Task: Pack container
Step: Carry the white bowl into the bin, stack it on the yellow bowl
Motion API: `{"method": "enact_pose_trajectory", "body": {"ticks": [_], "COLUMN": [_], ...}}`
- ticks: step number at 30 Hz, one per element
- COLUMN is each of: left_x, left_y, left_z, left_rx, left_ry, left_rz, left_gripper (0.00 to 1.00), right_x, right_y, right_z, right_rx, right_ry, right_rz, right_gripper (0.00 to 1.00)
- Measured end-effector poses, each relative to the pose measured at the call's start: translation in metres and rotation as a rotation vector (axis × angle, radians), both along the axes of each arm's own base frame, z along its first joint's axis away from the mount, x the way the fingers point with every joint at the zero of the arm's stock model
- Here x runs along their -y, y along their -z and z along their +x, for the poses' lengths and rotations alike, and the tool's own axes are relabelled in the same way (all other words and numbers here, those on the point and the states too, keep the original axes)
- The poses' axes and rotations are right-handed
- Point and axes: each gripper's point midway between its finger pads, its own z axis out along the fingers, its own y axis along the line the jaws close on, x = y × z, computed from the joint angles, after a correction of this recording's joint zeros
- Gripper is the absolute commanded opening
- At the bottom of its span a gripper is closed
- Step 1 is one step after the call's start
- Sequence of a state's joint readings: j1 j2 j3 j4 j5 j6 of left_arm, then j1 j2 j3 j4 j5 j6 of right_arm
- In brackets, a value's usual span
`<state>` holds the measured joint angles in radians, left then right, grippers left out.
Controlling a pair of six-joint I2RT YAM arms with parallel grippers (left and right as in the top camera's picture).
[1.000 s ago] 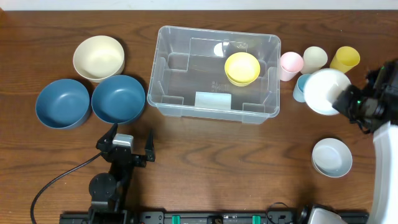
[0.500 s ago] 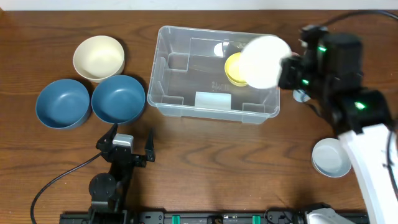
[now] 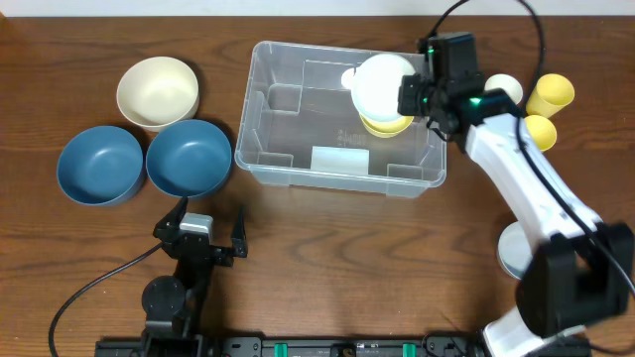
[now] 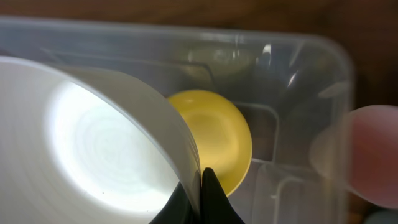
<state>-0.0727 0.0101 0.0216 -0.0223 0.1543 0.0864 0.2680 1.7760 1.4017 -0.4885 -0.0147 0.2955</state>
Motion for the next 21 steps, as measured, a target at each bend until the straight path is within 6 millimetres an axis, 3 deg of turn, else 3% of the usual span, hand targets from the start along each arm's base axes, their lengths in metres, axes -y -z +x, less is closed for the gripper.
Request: {"method": "enact_pose_trajectory", "body": {"ticks": [5, 8, 11, 12, 21], "left_x": [0.0, 0.0, 0.0, 0.0, 0.0], "left_y": [0.0, 0.0, 0.0, 0.0, 0.0], "left_z": [0.0, 0.0, 0.0, 0.0, 0.0], "left_rx": [0.0, 0.0, 0.0, 0.0, 0.0], "left_ry": [0.0, 0.0, 0.0, 0.0, 0.0], "left_rz": [0.0, 0.0, 0.0, 0.0, 0.0], "left_gripper": [0.98, 0.98, 0.98, 0.98, 0.98], "right_x": [0.001, 0.004, 0.007, 0.008, 0.011], "right_y": [0.042, 0.056, 0.061, 0.06, 0.062], "right_z": [0.006, 0.007, 0.008, 0.009, 0.001], "right_rx": [-0.07, -0.093, -0.098, -0.097, -0.137], "right_ry": [0.01, 0.022, 0.042, 0.045, 0.046], "right_rz": [-0.033, -0.05, -0.061, -0.065, -0.089], "right_gripper": [0.02, 0.12, 0.4, 0.43, 0.54]}}
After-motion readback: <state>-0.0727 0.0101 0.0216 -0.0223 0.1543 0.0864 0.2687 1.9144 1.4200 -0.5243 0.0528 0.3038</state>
